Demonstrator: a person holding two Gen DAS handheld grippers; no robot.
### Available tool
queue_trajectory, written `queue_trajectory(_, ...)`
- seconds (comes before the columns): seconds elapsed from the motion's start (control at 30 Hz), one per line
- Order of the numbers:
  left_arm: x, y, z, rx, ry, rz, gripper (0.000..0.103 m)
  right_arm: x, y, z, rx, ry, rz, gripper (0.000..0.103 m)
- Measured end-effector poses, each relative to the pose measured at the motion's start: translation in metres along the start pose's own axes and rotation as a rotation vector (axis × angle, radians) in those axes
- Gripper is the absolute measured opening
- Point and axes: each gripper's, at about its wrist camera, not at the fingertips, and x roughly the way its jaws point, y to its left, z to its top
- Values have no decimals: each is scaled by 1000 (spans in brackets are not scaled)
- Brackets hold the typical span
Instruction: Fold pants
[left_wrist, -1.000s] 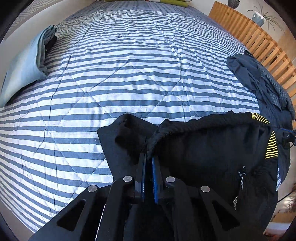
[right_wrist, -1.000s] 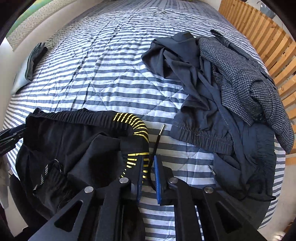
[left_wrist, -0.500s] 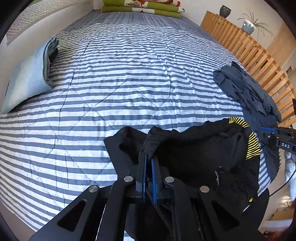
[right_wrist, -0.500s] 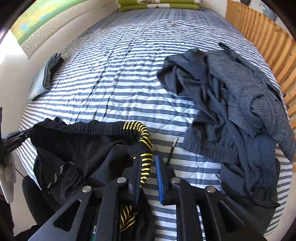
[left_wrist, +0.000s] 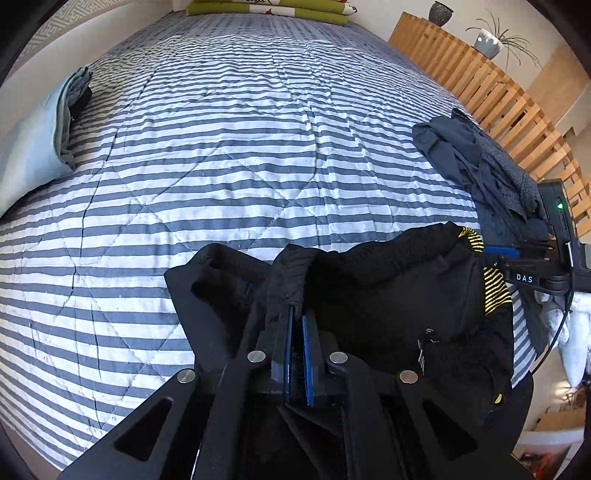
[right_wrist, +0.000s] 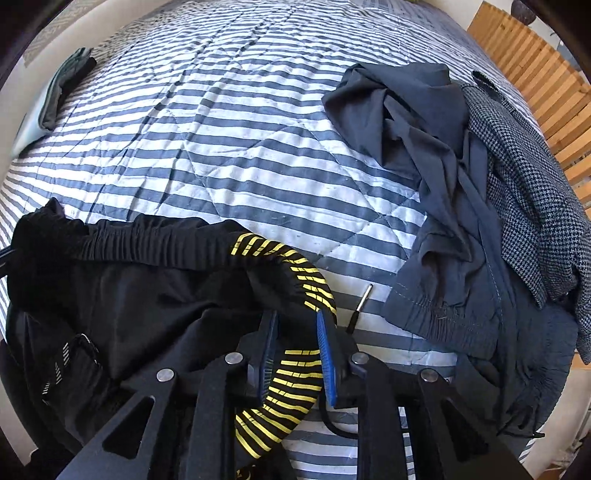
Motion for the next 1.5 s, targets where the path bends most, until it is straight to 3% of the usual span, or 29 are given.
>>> queue_trajectory(0.1, 3, 0, 1, -1, 3, -8, 4, 6, -8, -3, 14, 31, -3, 21)
queue_trajectory(0.23, 7, -1, 1, 8, 11, -11, 4, 1, -22, -7, 86, 50, 96, 21)
queue_trajectory(0.33, 10, -2, 2, 2, 17, -17, 4, -5, -19, -6, 78, 37, 78, 21)
queue_trajectory(0.5, 11, -2, 0, 11, 23, -13, 4, 9, -2, -4, 48, 78, 58, 35)
queue_trajectory(0.67, 10, 3, -1, 7, 25, -12, 4, 17, 7, -9, 4, 85, 16, 34)
queue_trajectory(0.73, 9, 4, -2, 6, 24, -14, 4, 12, 0, -13, 12, 81, 26, 23)
queue_trajectory(0.77, 8, 4, -3, 5, 23, -17, 4, 9, -4, -16, 19, 72, 41, 22)
queue_trajectory(0.9, 3, 11, -4, -9, 19, -31, 4, -17, -37, -33, 108, 6, 203, 19)
queue_trajectory(1.07, -9, 26, -6, -36, 14, -43, 4, -65, -79, -65, 278, -109, 512, 19)
queue_trajectory(1.23, -16, 39, -11, -59, 23, -53, 4, -74, -108, -75, 411, -171, 672, 19)
queue_trajectory(1.3, -15, 39, -12, -51, 26, -33, 4, -60, -113, -81, 458, -155, 652, 14)
queue_trajectory(1.33, -14, 39, -12, -54, 34, -36, 4, -52, -110, -76, 465, -136, 586, 9)
queue_trajectory(1.4, -9, 39, -11, -59, 48, -34, 4, -48, -115, -80, 424, -115, 457, 9)
queue_trajectory(1.5, -6, 33, -10, -40, 47, -18, 4, -44, -108, -76, 392, -110, 341, 10)
